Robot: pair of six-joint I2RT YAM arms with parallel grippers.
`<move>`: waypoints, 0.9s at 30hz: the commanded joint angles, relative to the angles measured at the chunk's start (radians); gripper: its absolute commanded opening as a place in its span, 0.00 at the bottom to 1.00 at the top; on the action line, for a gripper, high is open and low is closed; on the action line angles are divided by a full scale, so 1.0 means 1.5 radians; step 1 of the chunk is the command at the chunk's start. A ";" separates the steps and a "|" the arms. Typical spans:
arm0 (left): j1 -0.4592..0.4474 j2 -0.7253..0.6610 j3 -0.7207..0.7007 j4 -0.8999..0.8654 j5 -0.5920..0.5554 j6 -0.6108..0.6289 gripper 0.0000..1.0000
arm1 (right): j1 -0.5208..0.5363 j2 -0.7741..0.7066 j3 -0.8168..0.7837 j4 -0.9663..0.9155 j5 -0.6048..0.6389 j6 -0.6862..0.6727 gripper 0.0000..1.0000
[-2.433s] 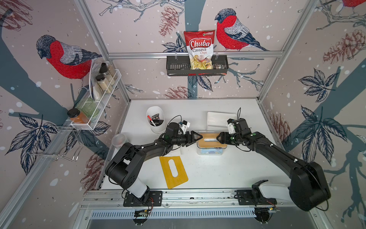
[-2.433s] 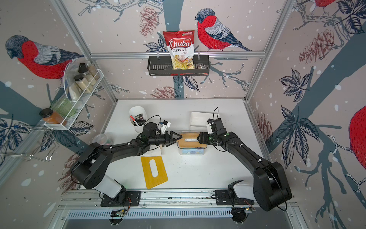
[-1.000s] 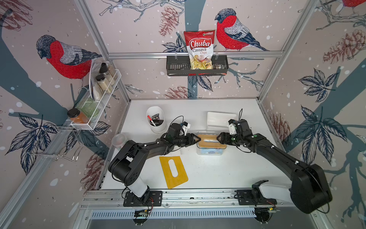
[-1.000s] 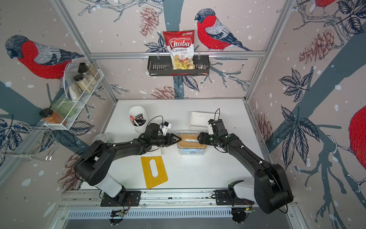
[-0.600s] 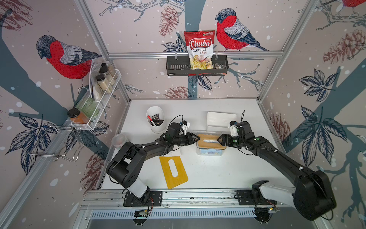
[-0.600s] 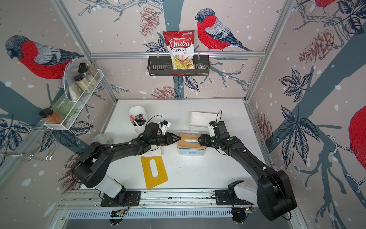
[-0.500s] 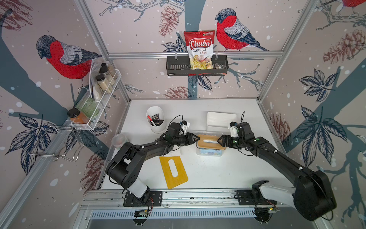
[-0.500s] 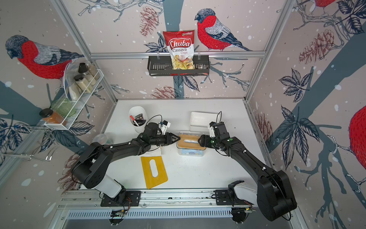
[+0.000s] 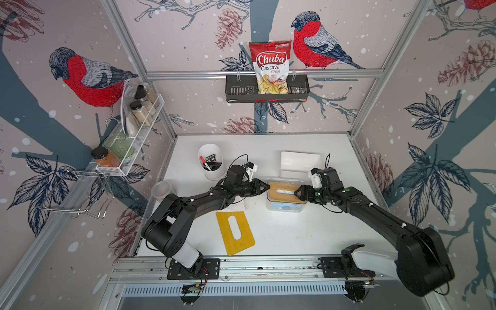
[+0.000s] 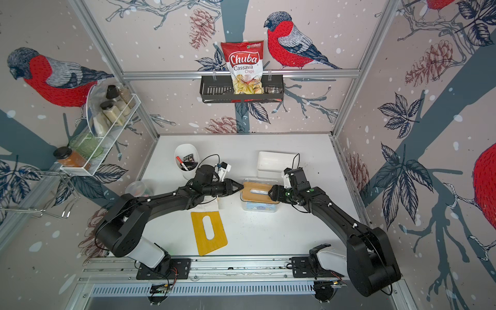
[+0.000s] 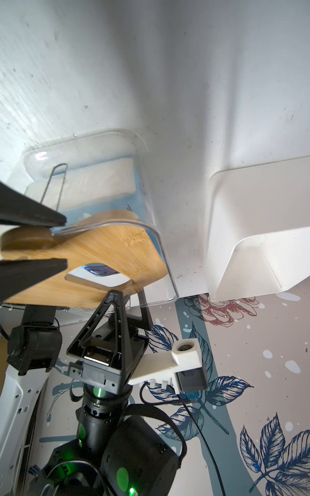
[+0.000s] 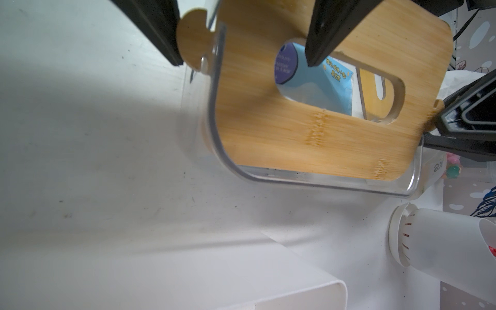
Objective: Put the tissue paper into the tissue box
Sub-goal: Close the box lid on the tissue box.
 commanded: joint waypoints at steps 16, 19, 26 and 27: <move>-0.004 0.006 0.031 -0.028 -0.075 0.077 0.15 | -0.001 0.011 -0.010 0.026 -0.020 -0.009 0.70; -0.004 0.004 0.033 -0.032 -0.091 0.086 0.15 | -0.003 0.017 -0.009 0.025 -0.021 -0.013 0.68; -0.004 0.003 0.037 -0.067 -0.127 0.108 0.22 | -0.003 0.019 -0.009 0.032 -0.029 -0.011 0.65; -0.004 0.004 0.037 -0.071 -0.129 0.110 0.23 | -0.003 0.019 -0.010 0.032 -0.029 -0.010 0.65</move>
